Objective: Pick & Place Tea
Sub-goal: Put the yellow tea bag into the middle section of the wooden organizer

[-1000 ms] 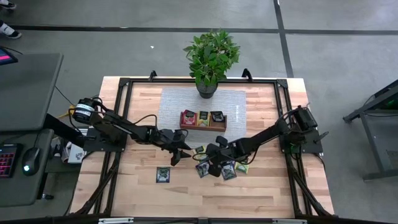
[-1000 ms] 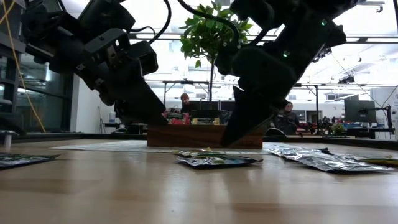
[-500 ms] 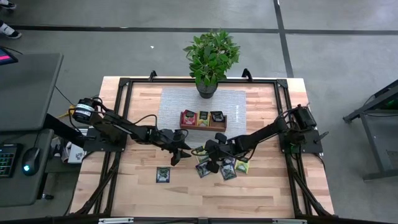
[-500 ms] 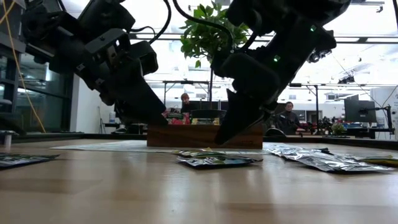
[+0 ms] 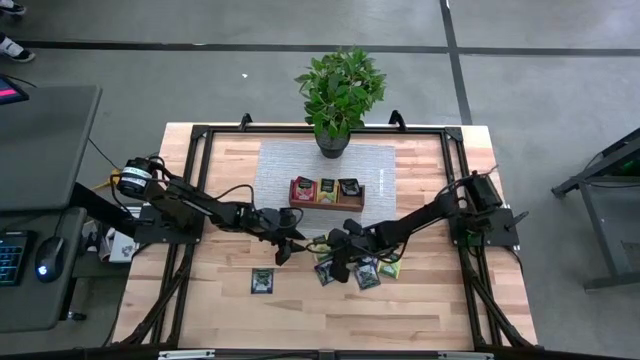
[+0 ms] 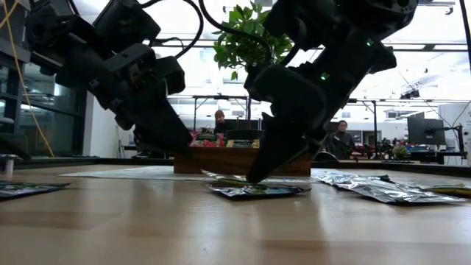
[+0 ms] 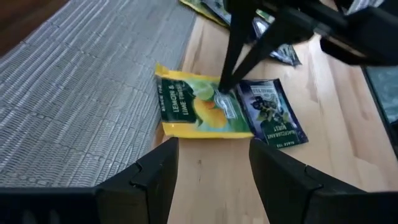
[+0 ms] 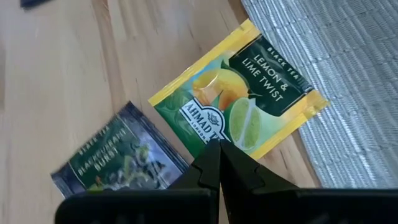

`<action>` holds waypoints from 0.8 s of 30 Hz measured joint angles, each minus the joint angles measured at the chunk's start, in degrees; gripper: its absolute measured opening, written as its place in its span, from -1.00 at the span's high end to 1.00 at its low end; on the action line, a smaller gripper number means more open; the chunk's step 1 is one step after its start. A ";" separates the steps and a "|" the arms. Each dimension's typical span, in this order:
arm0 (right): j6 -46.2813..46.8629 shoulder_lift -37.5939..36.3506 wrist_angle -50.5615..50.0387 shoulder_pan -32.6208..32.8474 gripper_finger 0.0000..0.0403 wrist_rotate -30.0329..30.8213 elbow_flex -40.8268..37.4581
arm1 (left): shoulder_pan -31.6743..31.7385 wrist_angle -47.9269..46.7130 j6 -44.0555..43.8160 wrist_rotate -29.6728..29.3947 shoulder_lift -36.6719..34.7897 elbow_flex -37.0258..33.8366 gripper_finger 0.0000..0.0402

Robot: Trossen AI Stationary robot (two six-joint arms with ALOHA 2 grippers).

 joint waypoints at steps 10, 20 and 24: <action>0.14 0.16 -0.07 -0.04 1.00 0.28 -0.07 | 0.00 -0.17 -7.81 -2.75 0.46 0.00 0.03; -0.06 0.25 0.58 0.00 1.00 -0.09 -0.15 | 0.00 1.58 -22.36 -3.45 7.82 2.65 0.03; -0.06 0.29 0.81 0.00 1.00 -0.33 -0.17 | 0.02 -0.54 -25.20 -2.86 8.18 5.34 0.03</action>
